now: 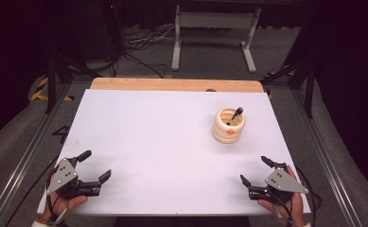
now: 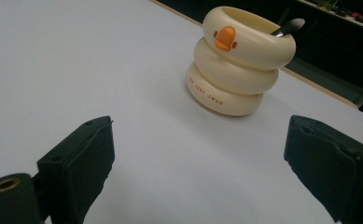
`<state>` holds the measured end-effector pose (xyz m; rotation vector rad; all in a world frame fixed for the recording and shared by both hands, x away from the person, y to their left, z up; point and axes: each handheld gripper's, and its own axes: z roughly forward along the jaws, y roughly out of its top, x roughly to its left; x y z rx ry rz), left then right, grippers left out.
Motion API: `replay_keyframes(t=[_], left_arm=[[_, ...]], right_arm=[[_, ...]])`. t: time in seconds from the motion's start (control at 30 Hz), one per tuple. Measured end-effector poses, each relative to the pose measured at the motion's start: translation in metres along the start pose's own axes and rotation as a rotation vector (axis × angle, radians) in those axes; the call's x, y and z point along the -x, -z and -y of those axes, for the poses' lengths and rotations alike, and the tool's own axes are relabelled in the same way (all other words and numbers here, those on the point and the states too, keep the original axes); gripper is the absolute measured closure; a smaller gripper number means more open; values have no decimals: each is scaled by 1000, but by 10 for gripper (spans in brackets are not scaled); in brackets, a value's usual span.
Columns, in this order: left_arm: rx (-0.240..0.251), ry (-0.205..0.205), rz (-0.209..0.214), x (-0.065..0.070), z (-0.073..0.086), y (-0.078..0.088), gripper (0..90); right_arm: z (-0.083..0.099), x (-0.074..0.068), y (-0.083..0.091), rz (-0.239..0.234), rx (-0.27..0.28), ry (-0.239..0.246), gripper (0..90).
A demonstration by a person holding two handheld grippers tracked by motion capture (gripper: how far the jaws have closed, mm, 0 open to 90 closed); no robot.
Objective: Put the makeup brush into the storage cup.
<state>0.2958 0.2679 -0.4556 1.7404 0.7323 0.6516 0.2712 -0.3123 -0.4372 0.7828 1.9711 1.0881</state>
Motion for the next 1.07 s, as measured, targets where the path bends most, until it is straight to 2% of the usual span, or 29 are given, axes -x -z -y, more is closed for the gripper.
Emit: replay_keyframes(t=[0.57, 1.07], left_arm=[[-11, 7, 8, 0, 2, 1, 54], [3, 50, 15, -2, 2, 2, 60]], right_arm=[[0, 2, -3, -9, 1, -4, 92], [-1, 0, -7, -18, -2, 0, 93]])
